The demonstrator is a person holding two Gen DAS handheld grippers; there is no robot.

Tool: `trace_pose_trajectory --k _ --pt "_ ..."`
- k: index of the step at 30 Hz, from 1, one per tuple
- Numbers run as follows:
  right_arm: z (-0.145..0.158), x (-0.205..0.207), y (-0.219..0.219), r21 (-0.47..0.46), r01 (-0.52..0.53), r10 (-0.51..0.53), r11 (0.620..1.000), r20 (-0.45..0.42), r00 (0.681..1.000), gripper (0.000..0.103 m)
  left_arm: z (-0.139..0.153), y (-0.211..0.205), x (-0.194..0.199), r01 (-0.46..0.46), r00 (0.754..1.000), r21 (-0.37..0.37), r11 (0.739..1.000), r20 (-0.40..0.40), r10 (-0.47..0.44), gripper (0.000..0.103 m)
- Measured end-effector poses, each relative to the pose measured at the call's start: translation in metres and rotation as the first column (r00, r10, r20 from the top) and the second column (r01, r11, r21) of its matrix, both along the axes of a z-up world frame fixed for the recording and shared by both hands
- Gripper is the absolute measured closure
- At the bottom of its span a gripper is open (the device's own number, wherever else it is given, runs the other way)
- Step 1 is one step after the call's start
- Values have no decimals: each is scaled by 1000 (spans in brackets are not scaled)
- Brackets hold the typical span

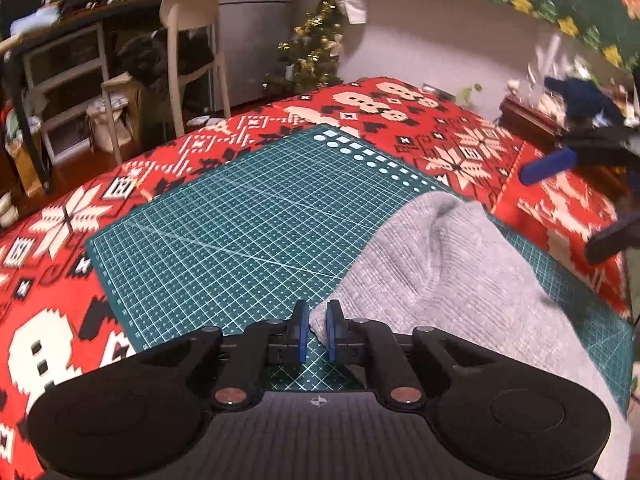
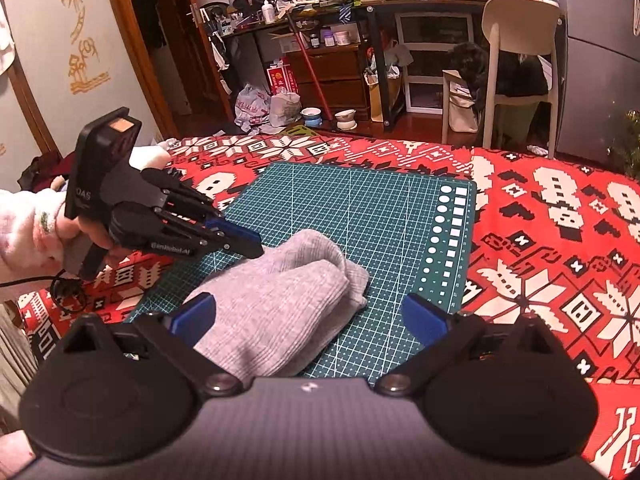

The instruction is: Fold clothes

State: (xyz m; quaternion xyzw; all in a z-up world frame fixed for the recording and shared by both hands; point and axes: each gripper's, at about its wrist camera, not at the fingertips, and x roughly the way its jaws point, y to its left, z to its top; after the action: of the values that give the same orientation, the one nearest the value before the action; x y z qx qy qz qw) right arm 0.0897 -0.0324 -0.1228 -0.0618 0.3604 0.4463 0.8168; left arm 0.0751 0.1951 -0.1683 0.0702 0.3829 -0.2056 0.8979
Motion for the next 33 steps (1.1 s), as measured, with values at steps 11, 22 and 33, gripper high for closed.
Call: trace_pose_trajectory --k 11,22,33 --pt "-2 -16 31 16 -82 82 997 -22 996 62 42 -5 -40 -13 983 38 999 185 6 97" --pt "-31 -23 122 -69 -154 152 986 -28 988 98 53 -15 -61 15 968 87 996 247 -36 97" --pt "-37 -19 112 -40 -86 83 996 -67 994 98 42 -28 -88 82 952 128 988 283 -116 97"
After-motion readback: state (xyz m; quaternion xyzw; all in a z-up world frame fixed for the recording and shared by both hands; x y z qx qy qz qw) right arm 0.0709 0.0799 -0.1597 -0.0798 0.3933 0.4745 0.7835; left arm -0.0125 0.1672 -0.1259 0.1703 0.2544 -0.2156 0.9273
